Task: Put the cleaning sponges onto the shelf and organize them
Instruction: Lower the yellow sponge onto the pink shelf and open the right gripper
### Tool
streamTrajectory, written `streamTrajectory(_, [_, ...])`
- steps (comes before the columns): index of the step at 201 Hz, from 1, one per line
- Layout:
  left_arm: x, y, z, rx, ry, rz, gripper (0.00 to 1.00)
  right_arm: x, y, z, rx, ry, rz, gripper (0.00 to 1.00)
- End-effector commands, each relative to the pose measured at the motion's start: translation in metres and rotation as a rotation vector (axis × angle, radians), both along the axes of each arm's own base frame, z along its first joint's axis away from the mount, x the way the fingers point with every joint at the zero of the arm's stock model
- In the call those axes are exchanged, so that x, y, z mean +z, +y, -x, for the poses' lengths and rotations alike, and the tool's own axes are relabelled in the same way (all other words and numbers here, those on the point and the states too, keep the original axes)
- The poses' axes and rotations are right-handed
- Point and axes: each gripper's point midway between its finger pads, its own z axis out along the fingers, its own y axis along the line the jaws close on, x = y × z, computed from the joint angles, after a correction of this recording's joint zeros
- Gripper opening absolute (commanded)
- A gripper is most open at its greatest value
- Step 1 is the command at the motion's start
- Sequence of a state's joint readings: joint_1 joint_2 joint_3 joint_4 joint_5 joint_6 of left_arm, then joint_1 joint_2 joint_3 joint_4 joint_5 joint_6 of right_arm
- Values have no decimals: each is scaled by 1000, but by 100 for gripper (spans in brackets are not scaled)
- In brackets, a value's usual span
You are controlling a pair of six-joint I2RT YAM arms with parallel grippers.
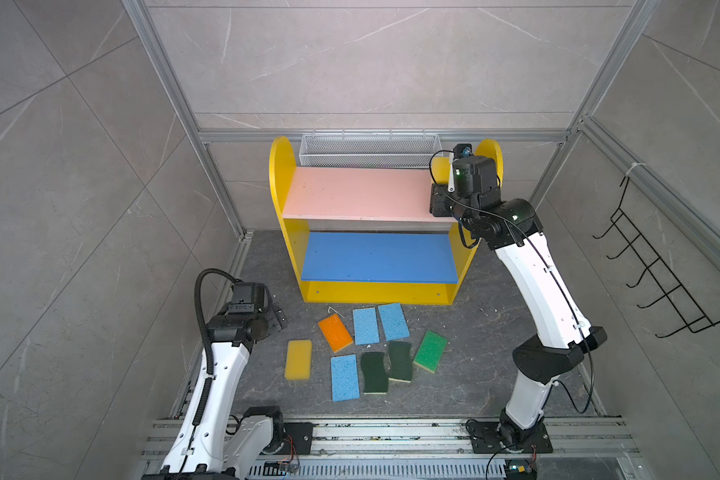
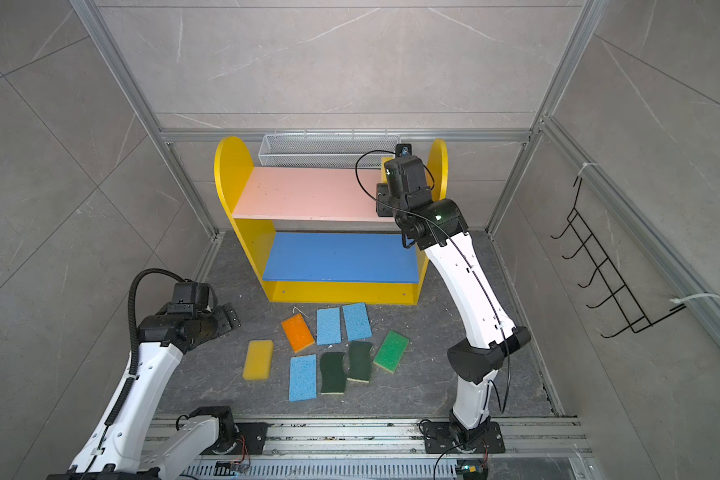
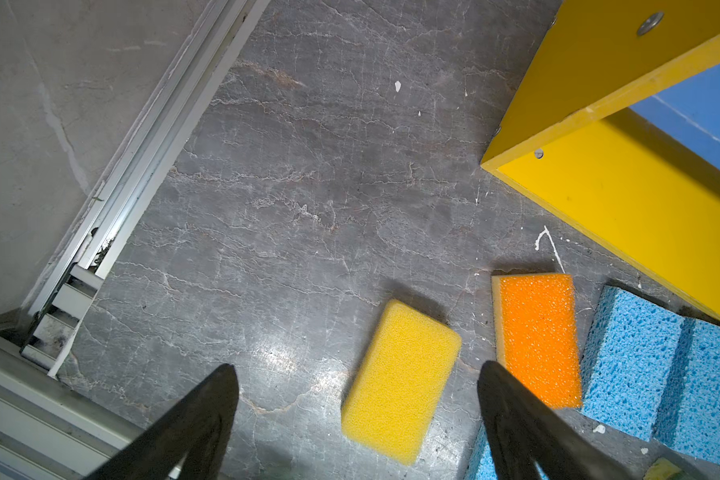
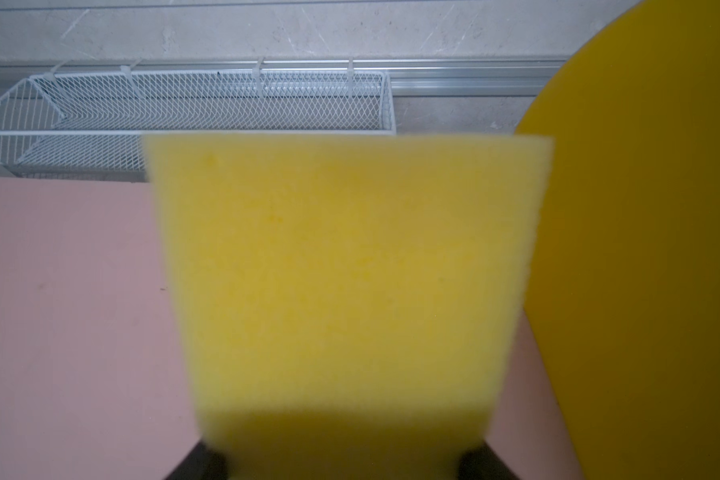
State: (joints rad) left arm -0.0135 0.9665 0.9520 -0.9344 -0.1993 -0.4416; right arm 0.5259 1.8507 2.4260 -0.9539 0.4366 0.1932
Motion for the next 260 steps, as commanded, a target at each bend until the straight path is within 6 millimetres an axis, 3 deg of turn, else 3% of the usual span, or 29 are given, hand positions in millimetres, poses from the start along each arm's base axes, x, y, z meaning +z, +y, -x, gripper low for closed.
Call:
streamTrajectory(1, [6,-2,-6,-16,-20,-1,93,-10,-2,-2,2,36,40,62])
streamTrajectory(81, [4,-2,-5,-17,-11,-3,92,-25,-7,-11,-20,78,73,65])
streamTrajectory(108, [3,-2,-6,-13,-8,1,93,-26,-10,-11,-38,79,83,73])
streamTrajectory(260, [1,-2,-6,-14,4,1,93,-26,-13,-13,-56,81,97,84])
